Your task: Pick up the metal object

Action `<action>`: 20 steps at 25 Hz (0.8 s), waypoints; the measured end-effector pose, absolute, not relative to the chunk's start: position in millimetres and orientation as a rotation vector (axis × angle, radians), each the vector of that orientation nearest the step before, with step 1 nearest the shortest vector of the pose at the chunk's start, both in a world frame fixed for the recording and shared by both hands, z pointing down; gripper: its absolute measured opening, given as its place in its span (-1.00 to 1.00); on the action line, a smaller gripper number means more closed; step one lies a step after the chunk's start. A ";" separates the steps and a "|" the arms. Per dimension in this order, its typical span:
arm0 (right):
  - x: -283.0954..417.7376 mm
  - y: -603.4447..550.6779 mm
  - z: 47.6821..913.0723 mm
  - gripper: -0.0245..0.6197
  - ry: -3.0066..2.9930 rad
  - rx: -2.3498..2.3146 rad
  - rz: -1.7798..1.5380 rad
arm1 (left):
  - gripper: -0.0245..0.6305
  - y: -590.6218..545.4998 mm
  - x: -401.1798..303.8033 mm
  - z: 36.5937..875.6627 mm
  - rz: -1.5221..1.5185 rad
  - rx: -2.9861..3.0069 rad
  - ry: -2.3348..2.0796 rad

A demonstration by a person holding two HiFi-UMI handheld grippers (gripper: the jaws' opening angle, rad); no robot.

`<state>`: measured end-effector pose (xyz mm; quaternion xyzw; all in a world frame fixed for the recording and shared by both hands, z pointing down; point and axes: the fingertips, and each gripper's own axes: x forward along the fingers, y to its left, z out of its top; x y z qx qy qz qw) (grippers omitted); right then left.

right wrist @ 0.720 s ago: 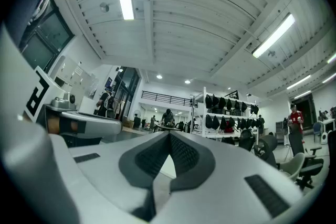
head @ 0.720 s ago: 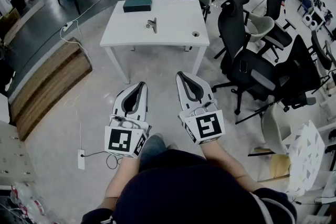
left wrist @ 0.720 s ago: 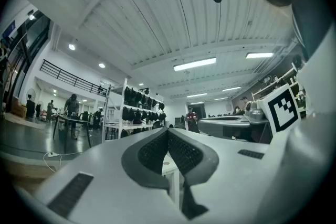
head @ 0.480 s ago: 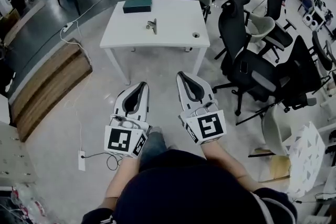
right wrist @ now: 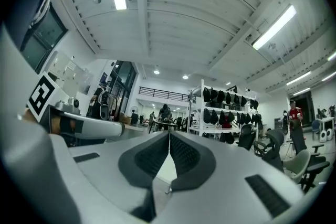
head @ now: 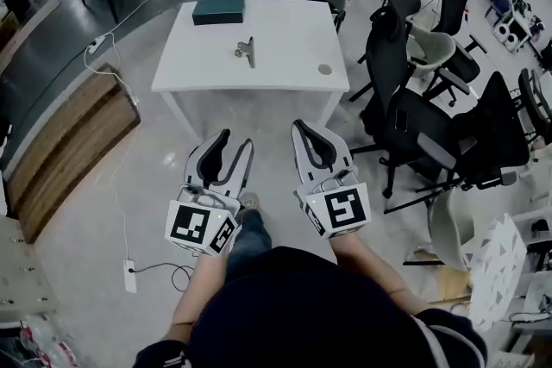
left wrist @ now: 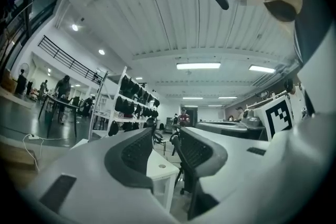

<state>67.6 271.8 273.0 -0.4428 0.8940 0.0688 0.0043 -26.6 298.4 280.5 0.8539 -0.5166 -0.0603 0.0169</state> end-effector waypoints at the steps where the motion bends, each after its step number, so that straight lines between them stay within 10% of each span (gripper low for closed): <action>1: 62.1 255.9 274.4 -0.84 2.802 -1.395 0.212 | -0.48 282.5 -33.2 281.9 -0.180 2.655 -1.610; 20: 1.8 66.0 310.2 -0.84 2.764 -1.599 0.114 | -0.48 77.0 -109.6 315.8 -0.126 2.675 -1.462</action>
